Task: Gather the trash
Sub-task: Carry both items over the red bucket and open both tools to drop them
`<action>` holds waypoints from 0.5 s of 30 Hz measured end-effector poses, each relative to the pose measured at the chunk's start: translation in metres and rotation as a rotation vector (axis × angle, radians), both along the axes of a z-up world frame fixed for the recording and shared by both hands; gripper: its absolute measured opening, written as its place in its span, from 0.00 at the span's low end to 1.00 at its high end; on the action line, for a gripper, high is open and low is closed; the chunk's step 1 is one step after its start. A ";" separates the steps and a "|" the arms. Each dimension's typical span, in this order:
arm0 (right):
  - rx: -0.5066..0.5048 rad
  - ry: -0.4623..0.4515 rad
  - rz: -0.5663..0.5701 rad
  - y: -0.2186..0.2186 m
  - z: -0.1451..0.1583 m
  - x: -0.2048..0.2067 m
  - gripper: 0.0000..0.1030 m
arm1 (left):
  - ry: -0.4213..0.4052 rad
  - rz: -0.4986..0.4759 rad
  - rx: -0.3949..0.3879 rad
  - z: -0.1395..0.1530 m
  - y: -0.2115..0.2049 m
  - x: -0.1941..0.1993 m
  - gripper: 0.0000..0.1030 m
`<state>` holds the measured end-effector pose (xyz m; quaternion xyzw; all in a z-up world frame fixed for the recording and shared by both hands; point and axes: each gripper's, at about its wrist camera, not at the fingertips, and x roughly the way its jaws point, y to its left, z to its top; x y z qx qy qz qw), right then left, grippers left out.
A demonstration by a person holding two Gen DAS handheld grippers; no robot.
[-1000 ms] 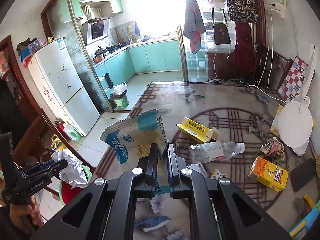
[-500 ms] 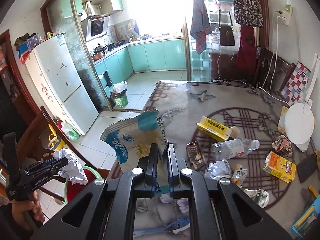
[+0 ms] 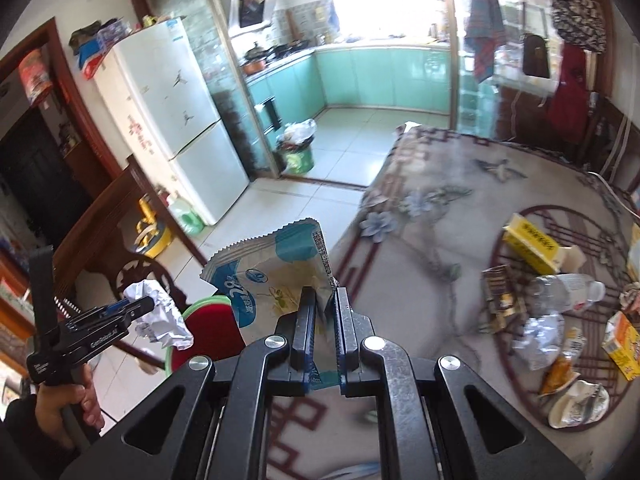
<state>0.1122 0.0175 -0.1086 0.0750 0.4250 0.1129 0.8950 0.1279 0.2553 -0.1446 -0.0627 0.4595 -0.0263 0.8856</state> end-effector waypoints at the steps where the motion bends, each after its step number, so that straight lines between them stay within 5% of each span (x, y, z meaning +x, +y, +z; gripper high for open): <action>1: 0.002 0.007 0.014 0.007 -0.004 0.002 0.07 | 0.011 0.012 0.002 -0.004 0.005 0.001 0.21; 15: 0.002 0.148 0.152 0.094 -0.069 0.036 0.07 | 0.114 0.097 0.029 -0.049 0.055 0.008 0.21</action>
